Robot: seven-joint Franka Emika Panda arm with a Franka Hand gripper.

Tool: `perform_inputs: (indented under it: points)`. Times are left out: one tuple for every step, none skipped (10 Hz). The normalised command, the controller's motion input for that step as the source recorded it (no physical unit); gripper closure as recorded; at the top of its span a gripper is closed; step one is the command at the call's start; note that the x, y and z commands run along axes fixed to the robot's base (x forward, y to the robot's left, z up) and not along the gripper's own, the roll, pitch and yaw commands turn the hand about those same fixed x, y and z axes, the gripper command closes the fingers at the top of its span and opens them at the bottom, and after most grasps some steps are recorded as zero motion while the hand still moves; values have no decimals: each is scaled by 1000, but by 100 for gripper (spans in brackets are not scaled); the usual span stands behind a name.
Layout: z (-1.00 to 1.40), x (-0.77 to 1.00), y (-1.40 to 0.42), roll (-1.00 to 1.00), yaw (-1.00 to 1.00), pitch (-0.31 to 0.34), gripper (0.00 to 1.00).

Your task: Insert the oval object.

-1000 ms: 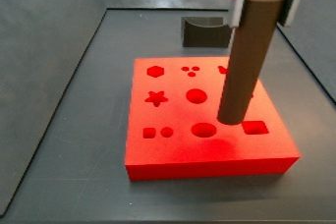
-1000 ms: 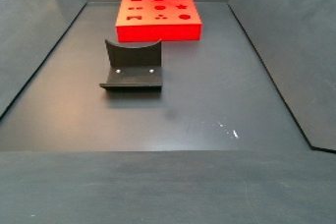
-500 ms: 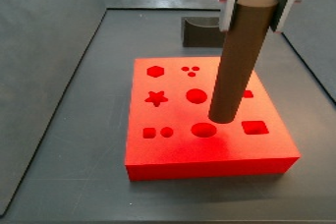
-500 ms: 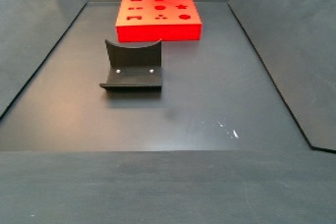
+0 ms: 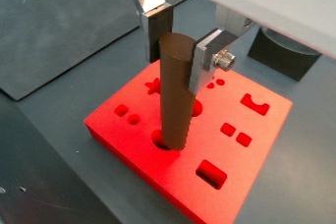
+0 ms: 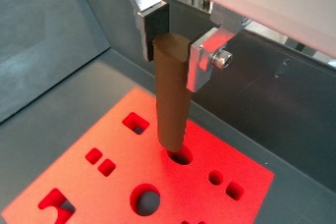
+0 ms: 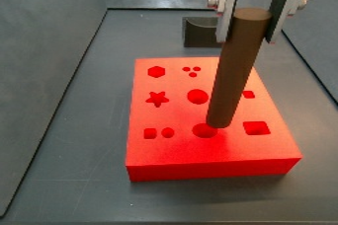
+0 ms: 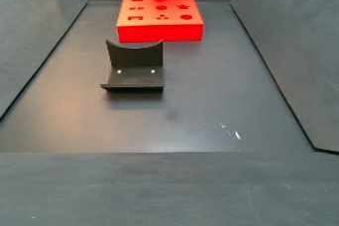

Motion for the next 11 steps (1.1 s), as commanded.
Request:
perform_inputs:
  points:
    - [-297, -94, 106, 0, 197, -6, 100]
    - [-260, -40, 66, -43, 234, -14, 100]
    - [-189, 0, 37, -103, 277, -26, 100]
    - [-6, -9, -9, -14, 29, -13, 100]
    - [6, -9, -97, -1, 43, -16, 100]
    - [46, -114, -14, -59, 43, -53, 100]
    - [0, -140, 0, -100, 9, -76, 100]
    - [0, 0, 0, 7, 0, 0, 100]
    - [-49, -154, 0, 0, 0, 0, 100]
    - [0, -140, -23, -21, 0, -37, 100]
    - [-17, 0, -14, -30, 34, -27, 100]
